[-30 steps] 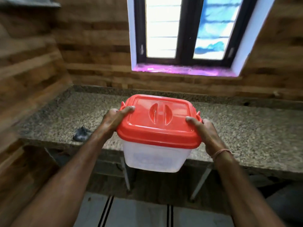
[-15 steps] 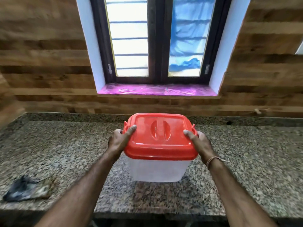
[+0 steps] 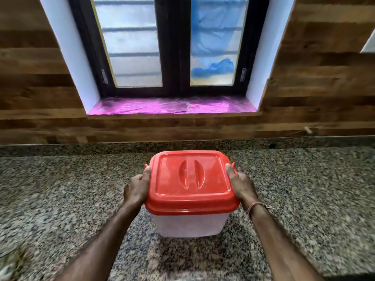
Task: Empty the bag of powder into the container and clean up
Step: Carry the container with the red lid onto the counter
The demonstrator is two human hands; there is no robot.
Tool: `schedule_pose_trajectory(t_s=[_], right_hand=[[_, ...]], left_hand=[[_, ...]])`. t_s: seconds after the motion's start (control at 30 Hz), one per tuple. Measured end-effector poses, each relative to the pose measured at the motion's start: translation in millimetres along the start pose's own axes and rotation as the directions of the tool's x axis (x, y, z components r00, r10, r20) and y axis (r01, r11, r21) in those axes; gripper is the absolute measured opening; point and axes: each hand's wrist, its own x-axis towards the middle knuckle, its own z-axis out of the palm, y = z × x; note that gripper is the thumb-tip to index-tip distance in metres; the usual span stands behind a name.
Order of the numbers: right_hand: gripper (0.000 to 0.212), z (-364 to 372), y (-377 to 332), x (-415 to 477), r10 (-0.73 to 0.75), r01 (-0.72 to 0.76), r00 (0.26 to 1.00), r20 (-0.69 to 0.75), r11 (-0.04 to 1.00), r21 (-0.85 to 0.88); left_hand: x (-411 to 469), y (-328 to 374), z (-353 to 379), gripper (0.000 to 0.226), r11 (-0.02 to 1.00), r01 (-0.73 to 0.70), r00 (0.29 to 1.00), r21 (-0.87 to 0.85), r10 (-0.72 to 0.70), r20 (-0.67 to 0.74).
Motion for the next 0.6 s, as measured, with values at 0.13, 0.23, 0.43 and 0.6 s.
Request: schedule_pose_trajectory(t_s=[0.13,0.23,0.43,0.6], right_hand=[[0.081,3,1,11,0.023,-0.028,0.998,-0.061,0.997,-0.079],[0.079,7,5,15,0.045,-0.052,0.995,-0.084,0.996,-0.073],[0.081,12,5,18,0.074,-0.079,0.993,-0.095,0.996,-0.047],[0.073,10,4,17,0.079,-0.085,0.99,-0.119,0.995,-0.043]], left_hand=[[6,1,1,0.071,0.998,0.056,0.997,-0.036,-0.058,-0.043],[12,-7,-5,0.057,0.937,0.215,0.977,-0.275,-0.209,0.049],[4,19,1,0.075,0.988,-0.153,0.988,-0.016,0.152,-0.036],[1,14,1,0.091,0.983,-0.166,0.986,0.073,0.166,0.0]])
